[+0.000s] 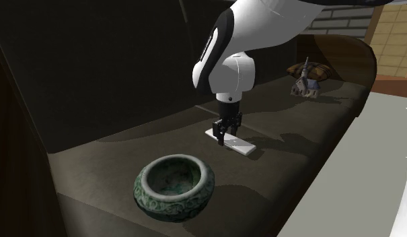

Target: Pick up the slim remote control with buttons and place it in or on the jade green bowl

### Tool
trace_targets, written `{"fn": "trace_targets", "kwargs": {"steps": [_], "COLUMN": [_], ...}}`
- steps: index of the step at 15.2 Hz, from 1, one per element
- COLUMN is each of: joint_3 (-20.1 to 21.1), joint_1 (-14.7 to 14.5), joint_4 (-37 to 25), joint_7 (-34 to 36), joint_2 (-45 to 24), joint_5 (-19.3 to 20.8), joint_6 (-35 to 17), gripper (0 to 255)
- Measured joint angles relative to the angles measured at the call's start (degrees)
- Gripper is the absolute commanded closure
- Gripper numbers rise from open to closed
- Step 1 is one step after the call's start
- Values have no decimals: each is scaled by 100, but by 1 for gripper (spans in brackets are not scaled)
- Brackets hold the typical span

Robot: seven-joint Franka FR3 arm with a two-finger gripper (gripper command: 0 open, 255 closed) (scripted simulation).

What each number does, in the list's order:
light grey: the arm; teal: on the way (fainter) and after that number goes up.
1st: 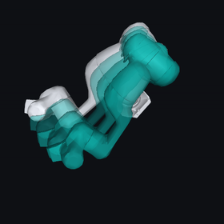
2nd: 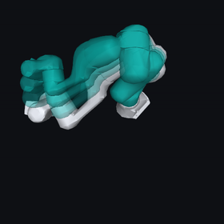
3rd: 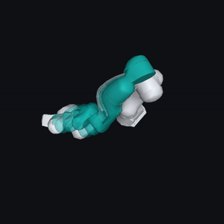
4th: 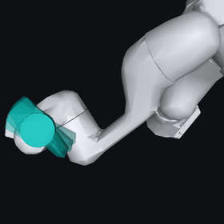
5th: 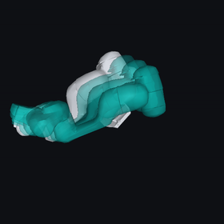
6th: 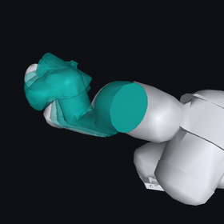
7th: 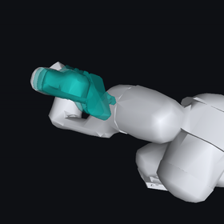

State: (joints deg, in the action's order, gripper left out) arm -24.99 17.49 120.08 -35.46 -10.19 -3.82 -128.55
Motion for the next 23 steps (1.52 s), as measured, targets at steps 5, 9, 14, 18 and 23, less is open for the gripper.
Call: {"fn": "trace_targets", "kwargs": {"steps": [5, 9, 14, 18, 23], "joint_3": [0, -1, -26, -36, -45], "joint_1": [0, -5, -26, -44, -63], "joint_4": [0, -8, -148, -311, -490], "joint_7": [0, 11, 75, 131, 191], "joint_2": [-1, 20, 211, 359, 547], "joint_5": [-1, 13, 120, 202, 299], "joint_6": [0, 28, 338, 634, 983], "gripper": [255, 255, 255, 255, 255]}}
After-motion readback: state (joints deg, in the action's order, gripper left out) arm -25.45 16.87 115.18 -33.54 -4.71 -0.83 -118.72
